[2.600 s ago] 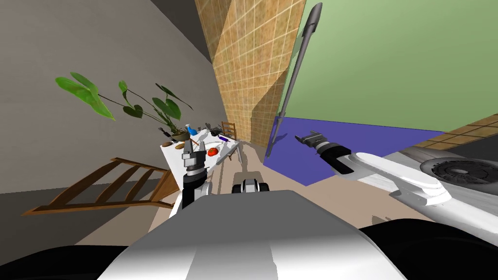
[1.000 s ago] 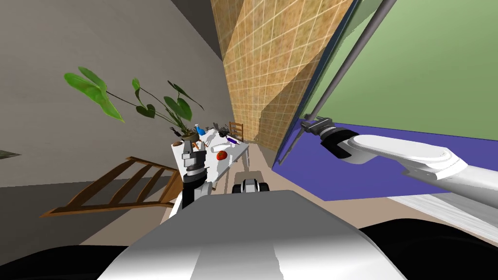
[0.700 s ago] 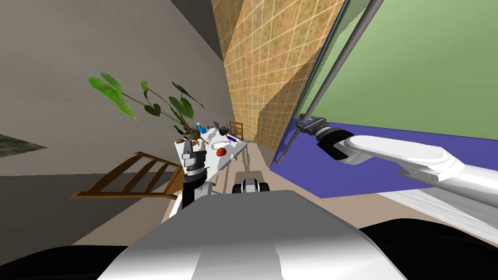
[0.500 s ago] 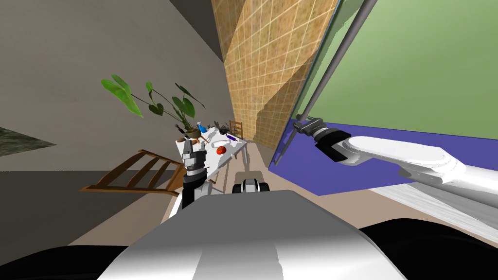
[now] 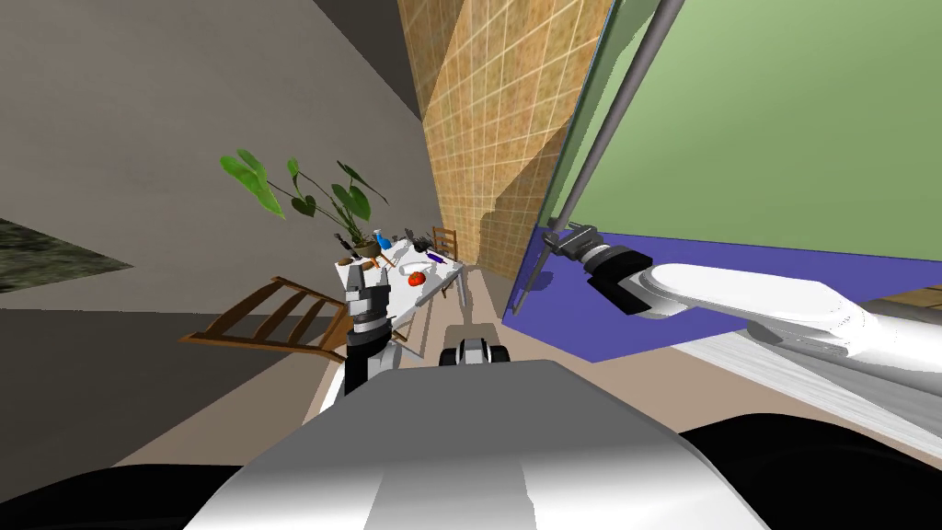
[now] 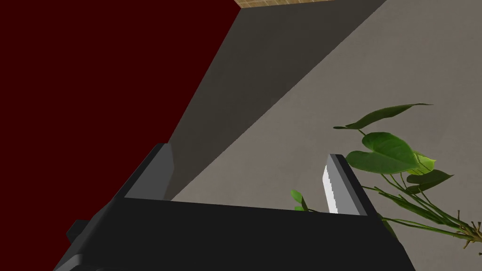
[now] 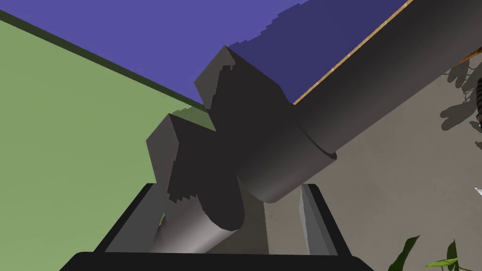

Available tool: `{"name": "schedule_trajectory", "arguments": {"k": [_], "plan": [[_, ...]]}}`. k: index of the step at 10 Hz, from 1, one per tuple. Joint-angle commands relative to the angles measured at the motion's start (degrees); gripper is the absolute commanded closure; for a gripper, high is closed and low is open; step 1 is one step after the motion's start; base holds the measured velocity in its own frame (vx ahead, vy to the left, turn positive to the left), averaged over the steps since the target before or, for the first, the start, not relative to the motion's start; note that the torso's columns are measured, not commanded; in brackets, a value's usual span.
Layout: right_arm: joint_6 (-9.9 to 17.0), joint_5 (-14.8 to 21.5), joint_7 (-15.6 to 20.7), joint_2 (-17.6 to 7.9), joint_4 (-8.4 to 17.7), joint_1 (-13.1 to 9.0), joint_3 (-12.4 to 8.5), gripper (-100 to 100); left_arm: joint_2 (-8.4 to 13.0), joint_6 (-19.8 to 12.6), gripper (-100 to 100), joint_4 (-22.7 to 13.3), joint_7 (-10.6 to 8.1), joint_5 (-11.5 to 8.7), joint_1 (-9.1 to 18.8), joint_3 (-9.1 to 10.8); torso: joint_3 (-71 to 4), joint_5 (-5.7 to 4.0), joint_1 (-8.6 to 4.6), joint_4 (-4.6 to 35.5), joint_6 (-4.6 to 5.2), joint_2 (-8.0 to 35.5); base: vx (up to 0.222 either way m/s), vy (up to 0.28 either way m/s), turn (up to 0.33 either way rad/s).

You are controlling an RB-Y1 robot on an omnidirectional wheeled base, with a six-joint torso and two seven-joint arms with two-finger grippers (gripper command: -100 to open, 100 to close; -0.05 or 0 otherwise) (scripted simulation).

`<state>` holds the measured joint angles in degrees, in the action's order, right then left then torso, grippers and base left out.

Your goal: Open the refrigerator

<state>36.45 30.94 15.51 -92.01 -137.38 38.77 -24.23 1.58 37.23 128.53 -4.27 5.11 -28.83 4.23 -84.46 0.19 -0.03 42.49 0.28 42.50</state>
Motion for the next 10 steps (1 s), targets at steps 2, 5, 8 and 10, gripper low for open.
{"name": "schedule_trajectory", "arguments": {"k": [2,5,8,10], "plan": [[3.01,0.22,0.57,-1.84,-5.68,1.48,-1.16,100,0.00,0.00,0,0.00,0.00,0.00,0.00,0.00,0.03,0.02,-0.05,0.04,0.00,0.06,-0.118,-0.086,0.012],[4.44,0.43,0.49,-2.74,-9.43,2.01,-1.24,100,0.00,0.00,0,0.00,0.00,0.00,0.01,0.00,0.13,-0.01,0.02,0.04,-0.12,0.20,-0.130,-0.073,0.003],[5.77,0.58,-0.12,-3.90,-11.87,2.45,-0.50,100,0.00,0.00,0,0.00,0.00,0.00,0.00,0.00,-0.06,-0.05,-0.03,0.09,-0.11,-0.03,-0.089,-0.068,0.014],[8.14,2.40,-3.92,-8.35,-12.30,6.05,-3.85,100,0.00,0.00,0,0.00,0.00,0.00,0.01,0.00,-0.11,-0.05,-0.08,-0.09,-0.23,-0.10,-0.172,-0.112,0.107]]}}
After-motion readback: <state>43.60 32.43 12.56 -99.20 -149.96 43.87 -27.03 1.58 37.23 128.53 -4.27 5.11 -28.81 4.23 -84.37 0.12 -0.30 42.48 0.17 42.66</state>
